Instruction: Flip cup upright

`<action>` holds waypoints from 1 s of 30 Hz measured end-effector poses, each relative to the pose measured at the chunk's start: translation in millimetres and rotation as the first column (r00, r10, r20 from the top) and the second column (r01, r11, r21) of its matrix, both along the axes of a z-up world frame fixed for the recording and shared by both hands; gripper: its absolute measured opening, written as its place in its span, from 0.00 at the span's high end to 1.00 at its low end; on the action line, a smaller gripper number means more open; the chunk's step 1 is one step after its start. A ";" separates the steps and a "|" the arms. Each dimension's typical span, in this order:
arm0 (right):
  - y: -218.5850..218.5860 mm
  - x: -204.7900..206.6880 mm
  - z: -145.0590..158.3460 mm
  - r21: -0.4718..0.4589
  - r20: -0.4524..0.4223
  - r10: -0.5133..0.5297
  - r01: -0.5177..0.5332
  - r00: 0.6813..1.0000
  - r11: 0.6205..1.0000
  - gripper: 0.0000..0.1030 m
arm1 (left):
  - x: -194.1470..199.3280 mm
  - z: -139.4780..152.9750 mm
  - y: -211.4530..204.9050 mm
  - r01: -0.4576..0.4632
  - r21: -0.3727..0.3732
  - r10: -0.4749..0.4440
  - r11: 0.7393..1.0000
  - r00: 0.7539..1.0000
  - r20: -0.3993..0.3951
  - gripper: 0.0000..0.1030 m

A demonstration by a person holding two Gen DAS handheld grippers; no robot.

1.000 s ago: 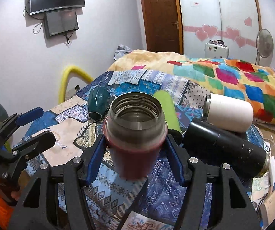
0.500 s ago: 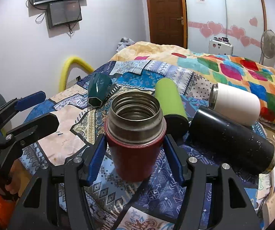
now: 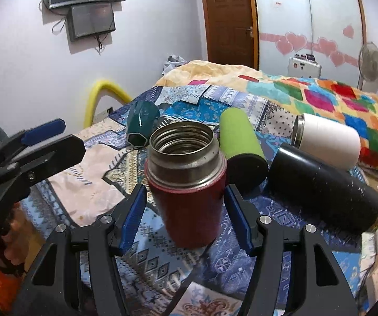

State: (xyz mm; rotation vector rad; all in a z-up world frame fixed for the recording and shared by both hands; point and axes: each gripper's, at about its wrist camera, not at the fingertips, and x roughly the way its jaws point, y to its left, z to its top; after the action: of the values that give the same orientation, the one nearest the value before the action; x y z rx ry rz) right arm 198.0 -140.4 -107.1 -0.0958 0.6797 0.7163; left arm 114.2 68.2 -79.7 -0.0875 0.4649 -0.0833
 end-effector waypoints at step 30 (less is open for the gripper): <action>-85.5 -122.6 121.6 0.294 0.379 -0.248 0.138 0.891 0.946 0.17 | -146.4 109.5 -61.8 -0.077 0.069 0.044 0.995 0.922 0.385 0.00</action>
State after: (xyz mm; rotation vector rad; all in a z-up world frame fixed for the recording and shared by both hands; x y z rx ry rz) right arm 75.4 -225.8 14.5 0.0627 0.1805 0.5601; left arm -32.2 6.4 29.8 -0.0023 0.0727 -0.0187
